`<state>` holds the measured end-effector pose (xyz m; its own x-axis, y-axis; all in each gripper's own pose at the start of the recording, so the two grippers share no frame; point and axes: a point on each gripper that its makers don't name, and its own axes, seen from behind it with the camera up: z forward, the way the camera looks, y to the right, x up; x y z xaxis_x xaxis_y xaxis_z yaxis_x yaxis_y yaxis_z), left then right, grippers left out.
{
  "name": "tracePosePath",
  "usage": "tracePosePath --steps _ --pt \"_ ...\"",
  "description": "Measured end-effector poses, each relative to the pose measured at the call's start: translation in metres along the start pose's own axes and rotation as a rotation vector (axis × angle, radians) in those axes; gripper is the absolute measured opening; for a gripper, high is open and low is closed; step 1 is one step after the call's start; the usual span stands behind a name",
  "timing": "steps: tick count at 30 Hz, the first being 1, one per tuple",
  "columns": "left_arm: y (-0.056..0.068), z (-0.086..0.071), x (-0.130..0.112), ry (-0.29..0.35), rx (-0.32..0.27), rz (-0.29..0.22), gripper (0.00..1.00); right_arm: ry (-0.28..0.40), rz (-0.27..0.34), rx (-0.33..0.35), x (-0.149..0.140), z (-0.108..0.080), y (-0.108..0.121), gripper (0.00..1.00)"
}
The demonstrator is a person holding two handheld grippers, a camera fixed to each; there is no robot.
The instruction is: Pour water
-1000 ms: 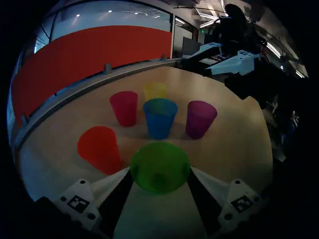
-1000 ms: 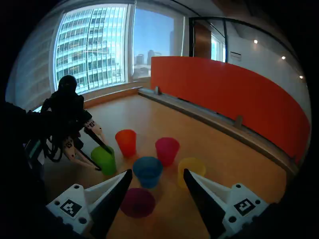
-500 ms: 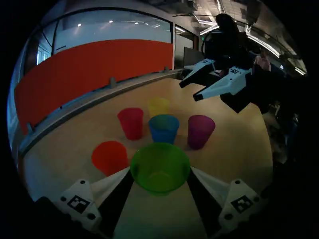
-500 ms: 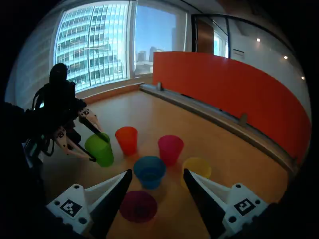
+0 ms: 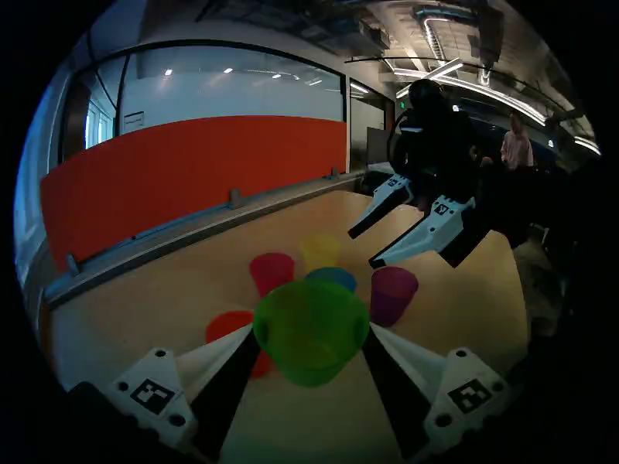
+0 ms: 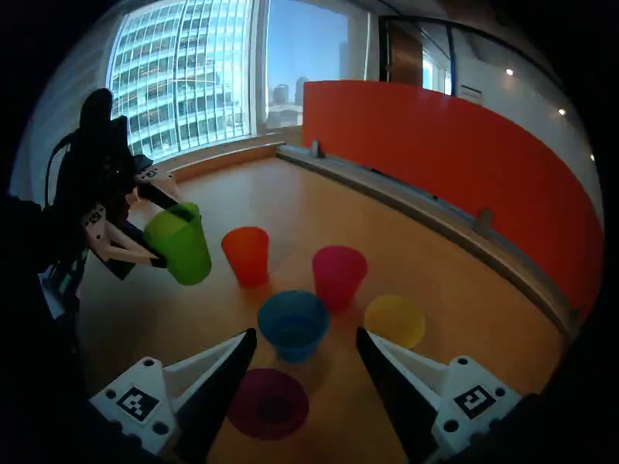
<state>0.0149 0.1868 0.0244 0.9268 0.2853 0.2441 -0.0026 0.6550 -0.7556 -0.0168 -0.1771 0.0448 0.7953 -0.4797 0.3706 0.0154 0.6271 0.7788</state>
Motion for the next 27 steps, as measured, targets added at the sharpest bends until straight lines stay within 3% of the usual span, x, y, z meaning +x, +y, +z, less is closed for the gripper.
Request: tracePosePath --steps 15,27 --pt "-0.008 -0.013 0.023 0.081 0.018 -0.012 0.87 -0.069 -0.022 0.018 -0.011 0.016 -0.003 1.00" --pt "-0.013 -0.023 0.028 0.098 0.038 -0.014 0.87 -0.112 -0.034 0.038 -0.014 0.037 -0.010 1.00"
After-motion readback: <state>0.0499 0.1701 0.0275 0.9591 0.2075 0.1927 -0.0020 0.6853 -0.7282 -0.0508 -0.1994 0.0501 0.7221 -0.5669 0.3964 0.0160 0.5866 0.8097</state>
